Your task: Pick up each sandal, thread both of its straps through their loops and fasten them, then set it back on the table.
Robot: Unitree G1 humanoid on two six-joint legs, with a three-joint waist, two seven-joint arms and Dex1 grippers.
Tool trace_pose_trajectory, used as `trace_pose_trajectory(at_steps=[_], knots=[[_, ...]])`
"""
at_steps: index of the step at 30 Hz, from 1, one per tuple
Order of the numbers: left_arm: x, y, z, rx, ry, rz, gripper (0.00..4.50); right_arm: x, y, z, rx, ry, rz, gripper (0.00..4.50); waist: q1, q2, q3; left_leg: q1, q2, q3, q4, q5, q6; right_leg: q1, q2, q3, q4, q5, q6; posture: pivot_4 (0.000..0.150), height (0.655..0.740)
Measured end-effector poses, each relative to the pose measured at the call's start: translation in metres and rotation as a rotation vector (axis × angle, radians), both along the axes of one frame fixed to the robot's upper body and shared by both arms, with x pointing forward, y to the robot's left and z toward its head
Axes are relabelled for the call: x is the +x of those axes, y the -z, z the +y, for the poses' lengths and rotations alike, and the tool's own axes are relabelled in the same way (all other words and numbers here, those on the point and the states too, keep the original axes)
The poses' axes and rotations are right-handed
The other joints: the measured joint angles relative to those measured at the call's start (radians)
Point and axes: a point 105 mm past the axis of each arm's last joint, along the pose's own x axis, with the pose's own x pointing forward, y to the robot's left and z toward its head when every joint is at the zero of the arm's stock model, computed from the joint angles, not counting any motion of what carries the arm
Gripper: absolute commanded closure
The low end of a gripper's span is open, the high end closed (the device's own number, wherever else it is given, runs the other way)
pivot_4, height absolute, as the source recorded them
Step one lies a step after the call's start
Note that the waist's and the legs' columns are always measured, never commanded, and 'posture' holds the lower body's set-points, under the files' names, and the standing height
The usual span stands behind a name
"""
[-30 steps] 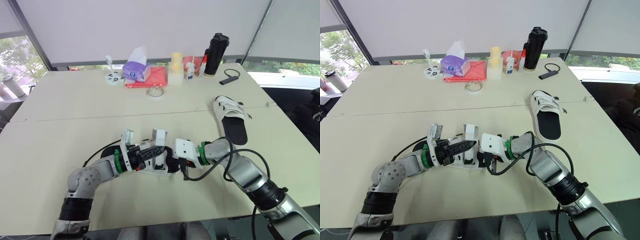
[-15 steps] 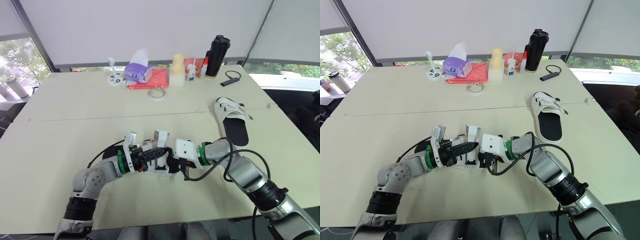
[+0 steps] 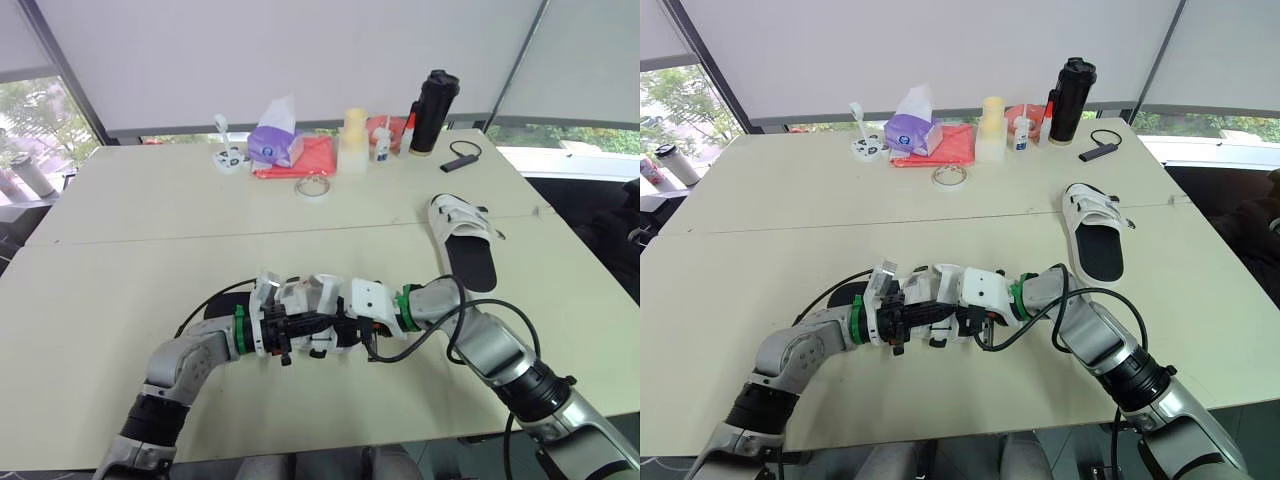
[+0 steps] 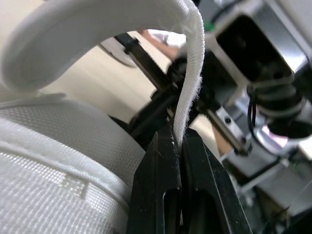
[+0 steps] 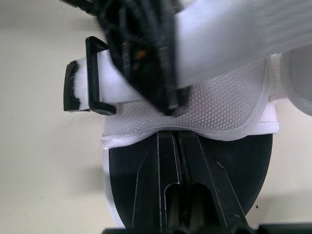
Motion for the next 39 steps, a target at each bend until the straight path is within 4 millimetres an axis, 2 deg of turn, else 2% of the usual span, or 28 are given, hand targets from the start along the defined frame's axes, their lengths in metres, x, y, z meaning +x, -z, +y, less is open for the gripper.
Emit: trace_pose_trajectory(at_steps=[6,7,9,13,16,17,23,30,33,39], knots=[[-0.002,0.002,0.001,0.032,0.022,-0.062,4.46,0.0,0.001,0.0,-0.001,-0.001,0.002,4.5,-0.002,0.001,-0.001,0.0,0.0,0.0,0.0,-0.001,0.001,0.0,-0.001,0.0,0.0,0.0,0.0,0.15,0.74],[-0.002,0.002,0.001,0.036,0.024,-0.068,4.22,0.0,0.001,0.0,-0.001,-0.001,0.002,4.5,-0.002,0.001,-0.001,0.0,0.0,0.0,0.0,-0.001,0.001,0.0,-0.001,0.0,0.0,0.0,0.001,0.15,0.74],[-0.002,0.002,0.002,0.044,0.022,-0.076,3.67,0.0,0.001,0.0,-0.002,-0.001,0.002,4.5,-0.002,0.002,-0.001,0.0,0.0,0.0,0.0,-0.001,0.001,0.0,-0.001,0.0,0.0,0.0,0.001,0.15,0.74],[-0.003,0.002,0.004,0.056,0.035,-0.086,1.9,0.0,0.001,0.0,-0.002,0.001,0.003,4.5,-0.002,0.002,-0.001,0.0,0.0,-0.001,0.0,-0.001,0.001,0.0,-0.001,0.0,0.0,0.0,0.001,0.15,0.74],[-0.005,0.002,0.004,0.058,0.048,-0.09,0.41,0.001,0.001,0.0,-0.002,0.002,0.004,4.5,-0.001,0.003,-0.002,0.0,0.0,-0.001,0.0,-0.001,0.001,0.0,-0.001,0.0,0.0,-0.003,0.004,0.15,0.74],[-0.007,0.0,0.004,0.062,0.057,-0.103,0.06,0.001,0.001,0.0,-0.002,0.002,0.003,4.5,-0.002,0.003,-0.002,0.0,0.0,-0.001,0.0,-0.001,0.001,0.0,-0.001,0.0,0.0,-0.003,0.005,0.15,0.74],[-0.022,-0.007,0.032,0.168,0.055,-0.192,0.06,0.0,0.0,0.001,0.0,-0.004,0.001,4.5,-0.004,0.004,-0.002,-0.003,0.0,-0.001,-0.001,-0.001,0.001,-0.005,-0.004,0.0,0.0,-0.003,0.004,0.15,0.74],[-0.024,-0.023,0.047,0.096,-0.044,-0.106,0.06,0.0,-0.001,0.001,0.001,-0.009,-0.006,4.5,-0.004,0.002,0.0,-0.007,0.0,-0.001,-0.001,-0.001,0.001,-0.011,-0.003,0.0,0.001,0.0,0.001,0.15,0.74],[-0.032,-0.032,0.055,0.101,-0.04,-0.086,0.06,0.0,-0.001,0.002,0.003,-0.017,-0.008,4.5,-0.006,0.001,0.001,-0.008,0.0,-0.001,-0.001,-0.001,0.001,-0.012,-0.003,0.0,0.001,0.0,0.001,0.15,0.74],[-0.061,-0.017,0.067,0.16,0.014,0.03,0.06,0.0,-0.001,0.001,0.002,-0.017,-0.007,4.5,-0.004,0.001,0.001,-0.008,0.0,0.0,-0.002,-0.001,0.001,-0.013,-0.003,0.0,0.001,0.0,0.001,0.15,0.74]])
